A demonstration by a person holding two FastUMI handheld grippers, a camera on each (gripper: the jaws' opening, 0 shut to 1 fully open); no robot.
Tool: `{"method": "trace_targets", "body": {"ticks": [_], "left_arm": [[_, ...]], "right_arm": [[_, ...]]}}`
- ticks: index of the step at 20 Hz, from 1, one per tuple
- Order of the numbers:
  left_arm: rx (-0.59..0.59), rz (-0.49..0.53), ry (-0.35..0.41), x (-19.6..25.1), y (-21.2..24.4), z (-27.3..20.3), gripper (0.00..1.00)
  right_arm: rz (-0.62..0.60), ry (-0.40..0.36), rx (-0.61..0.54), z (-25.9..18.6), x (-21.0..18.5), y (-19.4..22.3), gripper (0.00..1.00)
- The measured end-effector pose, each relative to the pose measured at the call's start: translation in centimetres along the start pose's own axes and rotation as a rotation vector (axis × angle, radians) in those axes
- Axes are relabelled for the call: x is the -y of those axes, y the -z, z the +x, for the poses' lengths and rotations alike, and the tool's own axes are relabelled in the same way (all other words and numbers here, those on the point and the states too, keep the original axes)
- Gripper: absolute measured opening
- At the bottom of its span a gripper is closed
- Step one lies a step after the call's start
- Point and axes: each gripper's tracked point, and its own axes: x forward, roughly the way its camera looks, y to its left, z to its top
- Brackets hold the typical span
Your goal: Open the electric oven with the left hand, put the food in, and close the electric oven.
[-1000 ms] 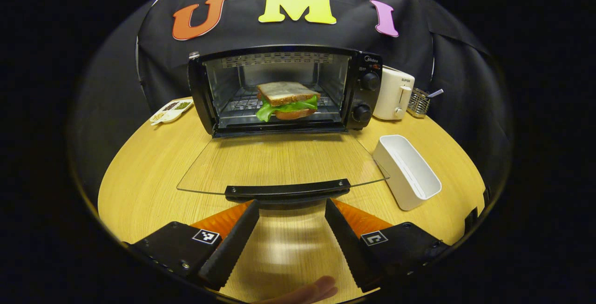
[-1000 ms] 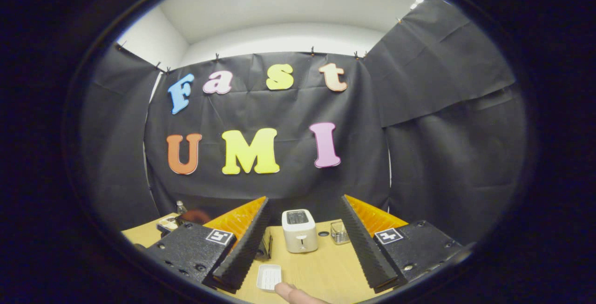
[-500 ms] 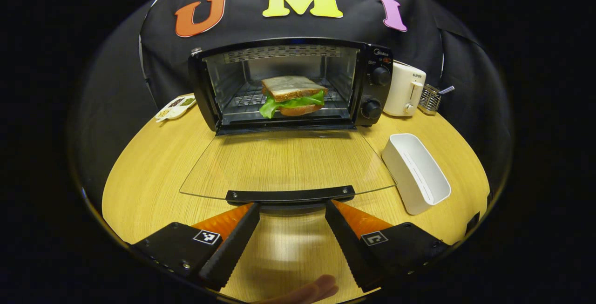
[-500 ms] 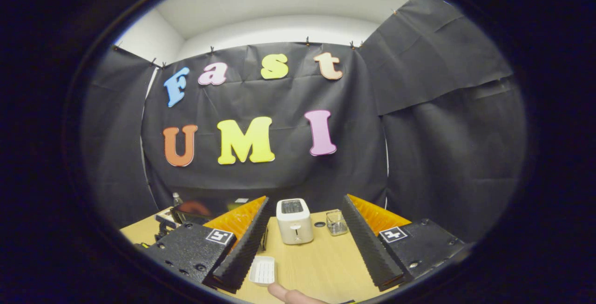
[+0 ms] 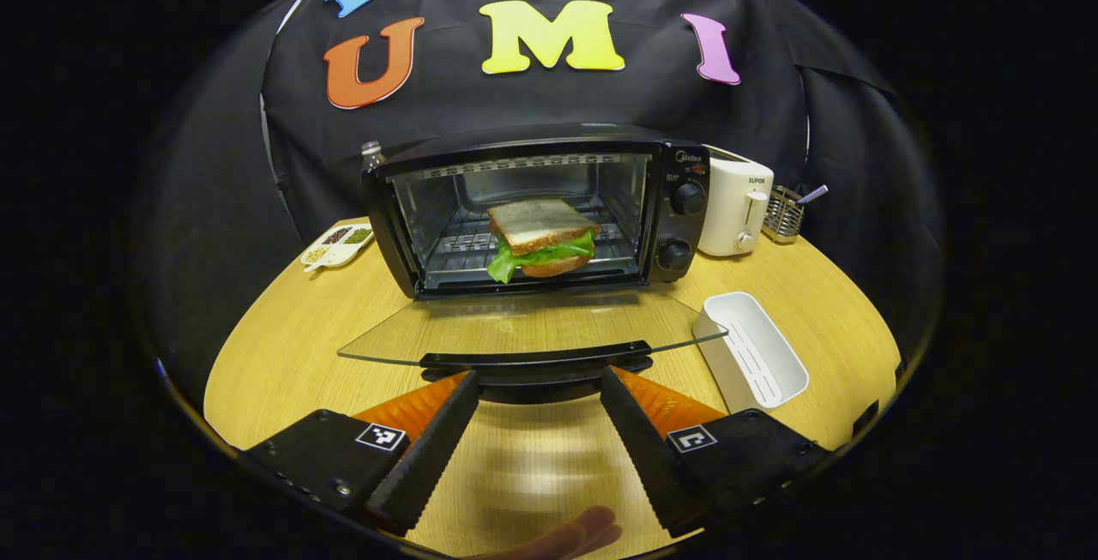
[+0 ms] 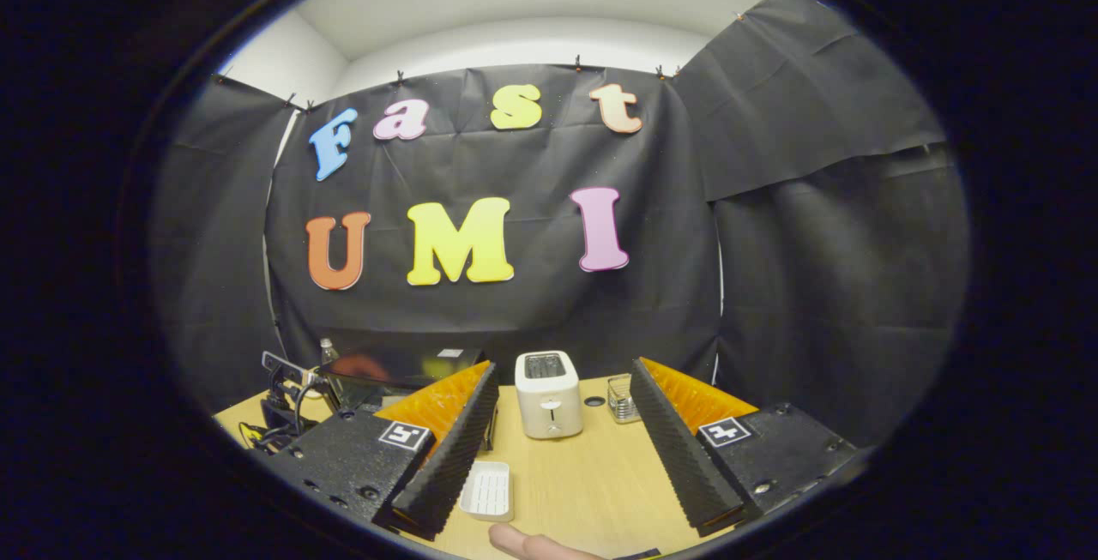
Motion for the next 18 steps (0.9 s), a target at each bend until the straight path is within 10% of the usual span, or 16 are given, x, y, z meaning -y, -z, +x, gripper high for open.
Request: {"method": "trace_targets", "body": {"ticks": [17,18], "left_arm": [[0.167,-0.016,0.005,-1.2,-9.5,2.7,0.99],[0.15,-0.031,0.036,-0.7,-9.5,3.3,0.98]], "right_arm": [[-0.003,0.041,-0.028,0.6,2.3,0.7,0.87],[-0.001,0.043,-0.029,0.5,2.2,0.8,0.99]]}}
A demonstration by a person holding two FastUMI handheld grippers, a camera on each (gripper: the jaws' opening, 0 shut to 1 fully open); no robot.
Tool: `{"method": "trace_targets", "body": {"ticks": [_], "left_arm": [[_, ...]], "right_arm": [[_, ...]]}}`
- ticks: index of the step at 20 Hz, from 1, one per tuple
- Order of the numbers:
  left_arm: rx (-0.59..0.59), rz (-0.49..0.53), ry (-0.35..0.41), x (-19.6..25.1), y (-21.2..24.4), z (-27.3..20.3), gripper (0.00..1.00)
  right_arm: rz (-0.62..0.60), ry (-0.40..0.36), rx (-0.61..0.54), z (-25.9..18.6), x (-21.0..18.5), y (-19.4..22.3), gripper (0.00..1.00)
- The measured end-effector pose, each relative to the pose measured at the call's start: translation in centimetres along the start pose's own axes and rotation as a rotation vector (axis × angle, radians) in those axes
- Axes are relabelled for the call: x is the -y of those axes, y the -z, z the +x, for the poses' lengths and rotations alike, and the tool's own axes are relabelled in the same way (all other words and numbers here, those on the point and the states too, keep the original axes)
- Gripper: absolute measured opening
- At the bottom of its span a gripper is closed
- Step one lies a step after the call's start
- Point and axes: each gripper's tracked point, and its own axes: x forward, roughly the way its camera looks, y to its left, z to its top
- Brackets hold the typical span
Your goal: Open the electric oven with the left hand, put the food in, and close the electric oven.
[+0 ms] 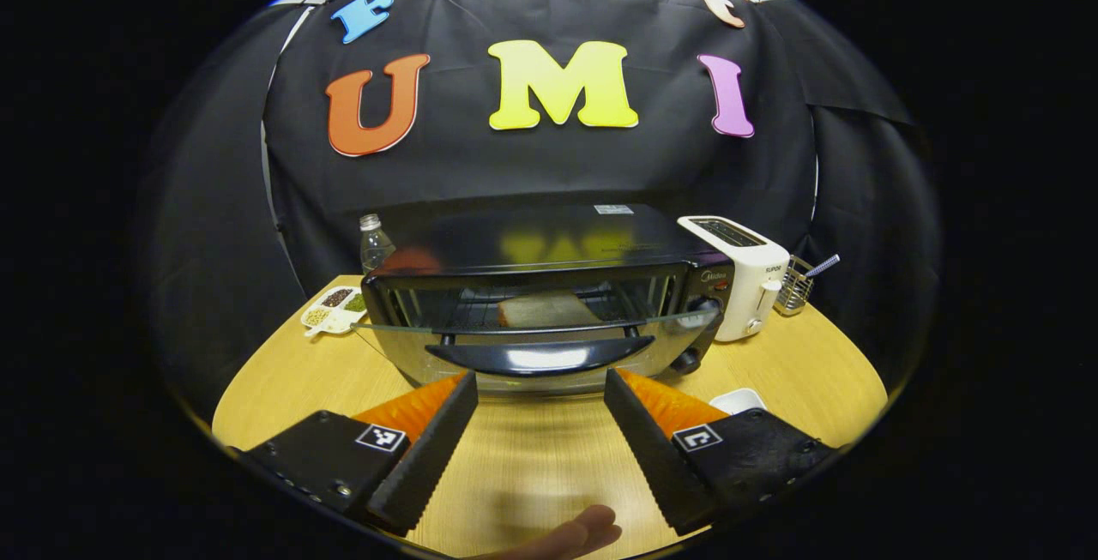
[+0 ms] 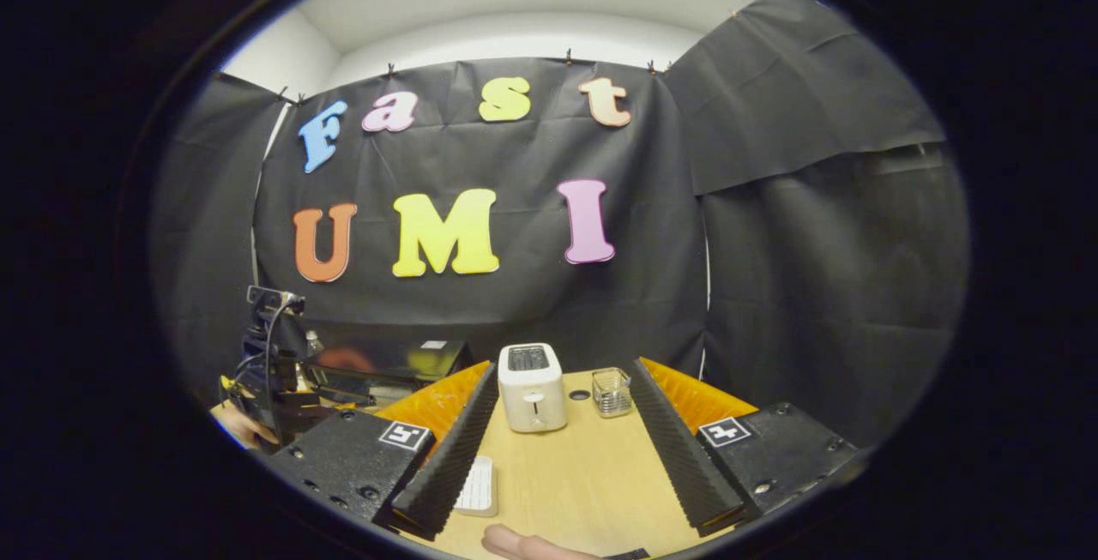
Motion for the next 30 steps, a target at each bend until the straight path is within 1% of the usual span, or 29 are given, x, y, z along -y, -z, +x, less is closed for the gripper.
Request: {"method": "trace_targets", "body": {"ticks": [1,2,4,6,8,15,17,20,22,26,30], "left_arm": [[-0.02,-0.021,0.014,0.2,0.2,0.5,0.88],[-0.024,-0.02,0.003,-0.6,0.0,0.9,0.98],[-0.005,0.0,-0.04,-1.9,-0.6,1.1,0.98],[0.021,-0.006,-0.028,-1.1,-1.0,0.6,0.97],[0.051,-0.004,-0.023,-1.0,-1.7,-1.1,0.97],[0.21,-0.002,-0.038,-1.7,-5.0,-9.5,0.97],[0.255,-0.016,-0.061,-2.3,-5.7,-12.5,0.96],[0.341,-0.011,-0.103,-3.4,-6.8,-17.7,0.97],[0.381,-0.014,-0.111,-3.5,-6.8,-20.6,0.96],[0.439,-0.05,-0.112,-3.6,-6.4,-25.2,0.96],[0.46,-0.064,-0.091,-3.0,-5.2,-28.0,0.95]], "right_arm": [[0.002,0.001,-0.003,-0.1,0.0,-0.1,0.99],[0.002,0.002,-0.005,-0.1,0.0,0.1,0.99],[-0.005,0.007,-0.011,-0.1,-0.1,0.2,0.99],[-0.013,0.006,-0.016,0.0,-0.3,0.4,0.99],[-0.023,0.003,-0.023,-0.5,-0.7,0.5,0.99],[-0.041,-0.016,-0.036,-2.5,-1.8,0.8,0.99],[-0.043,-0.011,-0.03,-3.4,-1.9,0.6,0.99],[-0.06,-0.011,-0.016,-5.0,-2.1,0.5,0.99],[-0.067,-0.016,-0.001,-5.9,-2.5,0.3,0.99],[-0.076,-0.044,-0.008,-7.5,-3.3,0.8,0.99],[-0.092,-0.055,0.017,-8.9,-3.5,0.5,0.99]]}}
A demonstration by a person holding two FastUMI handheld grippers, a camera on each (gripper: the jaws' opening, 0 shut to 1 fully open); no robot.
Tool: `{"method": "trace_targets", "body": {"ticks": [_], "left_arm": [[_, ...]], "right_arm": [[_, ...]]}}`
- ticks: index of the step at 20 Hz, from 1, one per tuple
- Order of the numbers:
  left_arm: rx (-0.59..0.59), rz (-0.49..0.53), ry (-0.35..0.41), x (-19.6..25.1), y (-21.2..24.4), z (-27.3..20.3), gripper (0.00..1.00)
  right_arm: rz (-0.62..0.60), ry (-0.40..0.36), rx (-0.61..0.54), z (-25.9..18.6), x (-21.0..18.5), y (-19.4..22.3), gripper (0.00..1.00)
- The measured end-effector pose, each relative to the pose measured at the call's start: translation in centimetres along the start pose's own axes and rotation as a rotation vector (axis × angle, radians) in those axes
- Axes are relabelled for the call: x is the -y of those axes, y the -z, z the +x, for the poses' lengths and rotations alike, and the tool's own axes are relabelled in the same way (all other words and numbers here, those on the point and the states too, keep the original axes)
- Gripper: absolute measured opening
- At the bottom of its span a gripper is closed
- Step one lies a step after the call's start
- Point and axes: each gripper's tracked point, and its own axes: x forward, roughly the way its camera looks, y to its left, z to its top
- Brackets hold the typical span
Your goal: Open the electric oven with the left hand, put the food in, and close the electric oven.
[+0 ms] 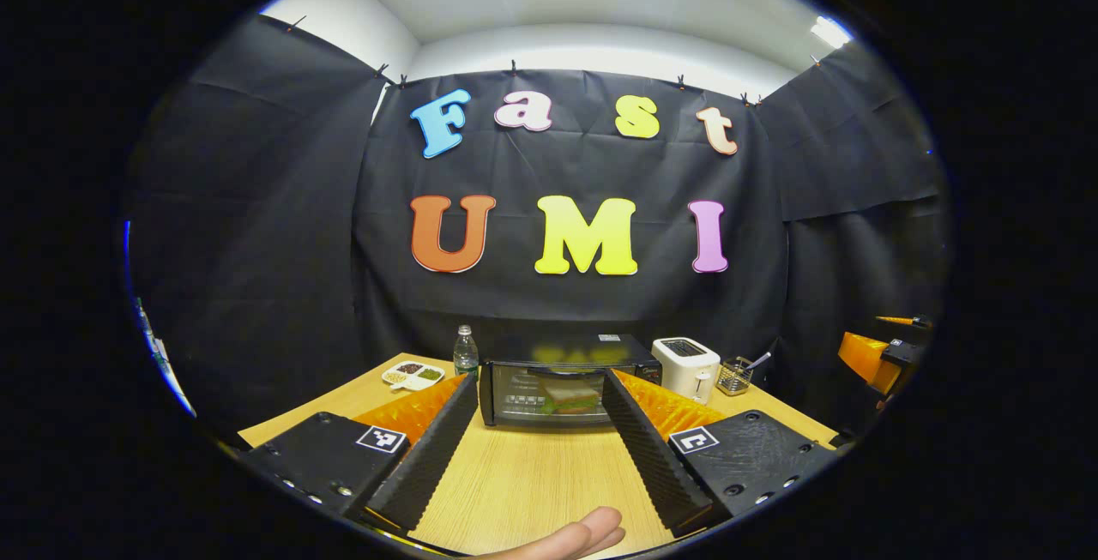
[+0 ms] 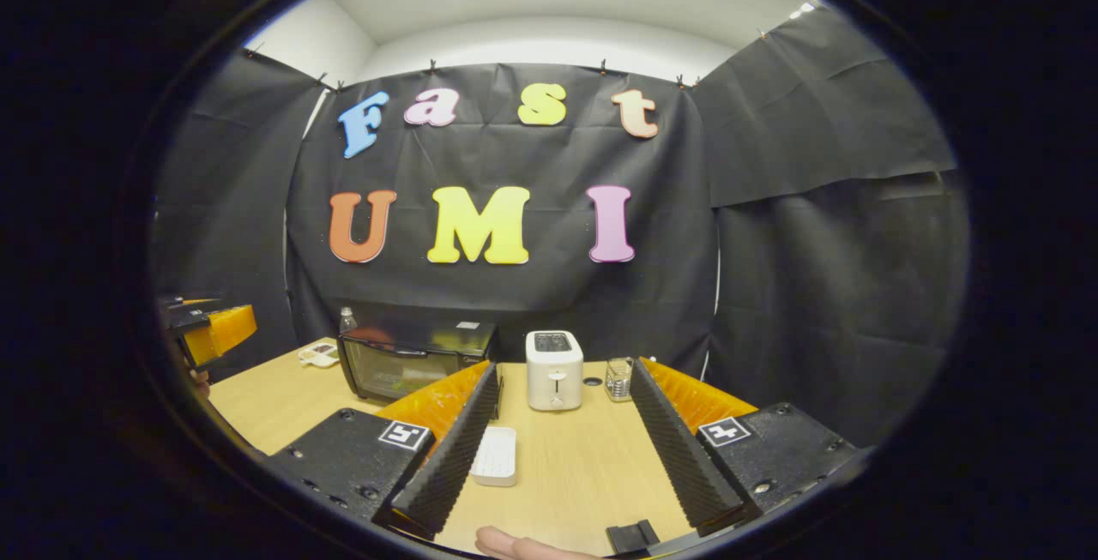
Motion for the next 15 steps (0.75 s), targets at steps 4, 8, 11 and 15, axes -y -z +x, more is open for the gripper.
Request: {"method": "trace_targets", "body": {"ticks": [4,8,11,15], "left_arm": [[-0.005,0.012,0.002,0.1,0.7,-1.7,0.95],[-0.013,0.014,0.004,0.1,0.9,-2.5,0.95],[-0.009,0.016,0.006,0.5,1.1,-2.5,0.95],[0.005,0.012,0.007,1.0,1.3,-2.6,0.95]], "right_arm": [[0.004,0.01,0.021,-0.7,0.2,-0.2,0.99],[0.002,-0.015,0.021,-1.2,-0.6,-0.3,0.99],[0.002,-0.025,0.042,-1.4,-0.9,-0.5,0.99],[-0.003,-0.029,0.071,-1.6,-1.0,-0.7,0.99]]}}
